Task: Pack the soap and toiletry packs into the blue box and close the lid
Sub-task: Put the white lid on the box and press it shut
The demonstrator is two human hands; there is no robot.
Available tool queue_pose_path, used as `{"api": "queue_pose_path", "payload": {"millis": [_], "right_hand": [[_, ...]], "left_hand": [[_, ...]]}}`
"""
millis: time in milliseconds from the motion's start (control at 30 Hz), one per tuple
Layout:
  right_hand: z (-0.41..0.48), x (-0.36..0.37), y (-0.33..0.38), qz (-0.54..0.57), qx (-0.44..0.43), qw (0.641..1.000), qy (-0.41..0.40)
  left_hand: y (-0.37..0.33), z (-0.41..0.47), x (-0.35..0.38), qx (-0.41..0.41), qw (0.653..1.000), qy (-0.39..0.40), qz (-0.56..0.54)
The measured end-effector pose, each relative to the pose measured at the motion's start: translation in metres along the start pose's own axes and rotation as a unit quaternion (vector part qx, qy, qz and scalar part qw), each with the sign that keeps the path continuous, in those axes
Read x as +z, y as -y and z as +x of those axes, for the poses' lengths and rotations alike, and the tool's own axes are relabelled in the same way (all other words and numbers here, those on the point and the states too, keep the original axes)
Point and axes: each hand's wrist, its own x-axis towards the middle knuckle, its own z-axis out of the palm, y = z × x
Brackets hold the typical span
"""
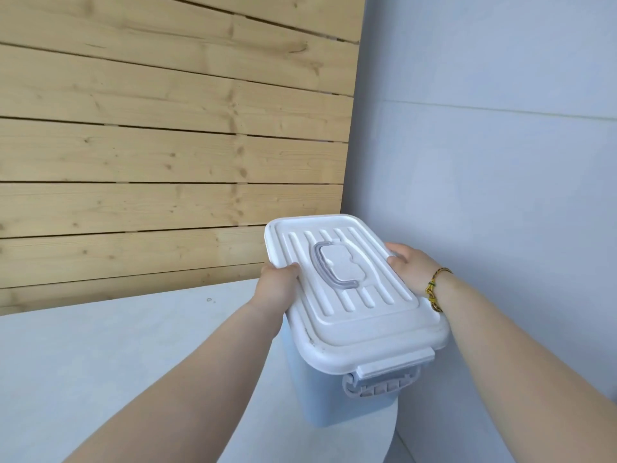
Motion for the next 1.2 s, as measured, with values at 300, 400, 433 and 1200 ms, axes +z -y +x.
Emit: {"api": "queue_pose_path", "payload": {"millis": [300, 400, 433, 1200], "right_hand": [[0.006, 0.003, 0.000, -0.043, 0.042, 0.998, -0.016], [0.011, 0.002, 0.005, -0.035, 0.027, 0.999, -0.019], [0.013, 0.002, 0.006, -0.035, 0.027, 0.999, -0.022], [-0.014, 0.024, 0.059, -0.110, 0.000, 0.993, -0.030]], "left_hand": [[-0.017, 0.024, 0.002, -0.011, 0.993, -0.050, 0.104], [-0.022, 0.036, 0.000, -0.007, 0.995, -0.047, 0.092], [-0.023, 0.037, -0.001, -0.009, 0.996, -0.038, 0.080], [-0.022, -0.013, -0.052, -0.016, 0.993, -0.106, 0.040]]}}
